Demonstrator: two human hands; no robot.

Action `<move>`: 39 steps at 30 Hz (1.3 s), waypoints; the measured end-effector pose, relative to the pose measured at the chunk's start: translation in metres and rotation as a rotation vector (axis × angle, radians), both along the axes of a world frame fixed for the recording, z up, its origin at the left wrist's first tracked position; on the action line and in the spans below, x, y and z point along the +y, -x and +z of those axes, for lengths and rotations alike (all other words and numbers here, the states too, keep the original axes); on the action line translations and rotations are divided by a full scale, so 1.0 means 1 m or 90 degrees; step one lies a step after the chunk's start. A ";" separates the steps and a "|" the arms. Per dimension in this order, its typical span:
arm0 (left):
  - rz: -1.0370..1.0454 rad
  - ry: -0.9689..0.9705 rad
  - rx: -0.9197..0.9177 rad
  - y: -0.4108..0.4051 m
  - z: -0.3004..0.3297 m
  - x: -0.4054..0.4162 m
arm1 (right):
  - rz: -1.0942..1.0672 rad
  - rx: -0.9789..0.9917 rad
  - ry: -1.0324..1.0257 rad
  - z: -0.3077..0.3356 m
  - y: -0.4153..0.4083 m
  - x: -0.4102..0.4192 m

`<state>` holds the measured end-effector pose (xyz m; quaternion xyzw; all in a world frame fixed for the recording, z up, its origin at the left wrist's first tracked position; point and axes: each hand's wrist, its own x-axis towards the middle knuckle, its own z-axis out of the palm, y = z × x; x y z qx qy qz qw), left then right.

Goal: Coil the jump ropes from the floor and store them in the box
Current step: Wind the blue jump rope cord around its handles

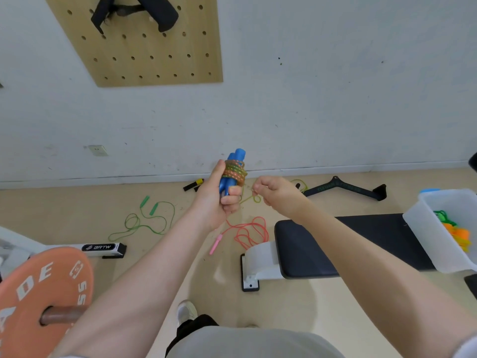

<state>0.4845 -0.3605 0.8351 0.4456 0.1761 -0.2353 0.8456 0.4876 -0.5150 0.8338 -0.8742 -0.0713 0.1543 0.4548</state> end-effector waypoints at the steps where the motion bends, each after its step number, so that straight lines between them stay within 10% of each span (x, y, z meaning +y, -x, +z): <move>1: 0.006 -0.032 -0.006 -0.001 -0.003 0.001 | 0.014 -0.014 0.036 0.003 0.002 0.004; 9: 0.073 -0.415 -0.083 -0.005 0.006 -0.021 | -0.078 0.062 -0.062 0.015 0.007 0.031; 19: -0.178 -0.680 -0.287 0.006 -0.001 -0.015 | -0.207 0.350 -0.294 -0.001 -0.003 0.003; 25: -0.081 -1.060 -0.801 0.005 -0.008 0.015 | -0.089 0.408 -0.320 0.002 0.001 -0.014; 32: -0.452 -0.743 -0.699 0.005 0.018 0.011 | 0.051 0.450 -0.198 0.007 0.007 -0.013; 39: -0.336 -0.527 -0.450 0.024 0.000 -0.003 | 0.042 0.445 -0.084 0.012 0.000 -0.016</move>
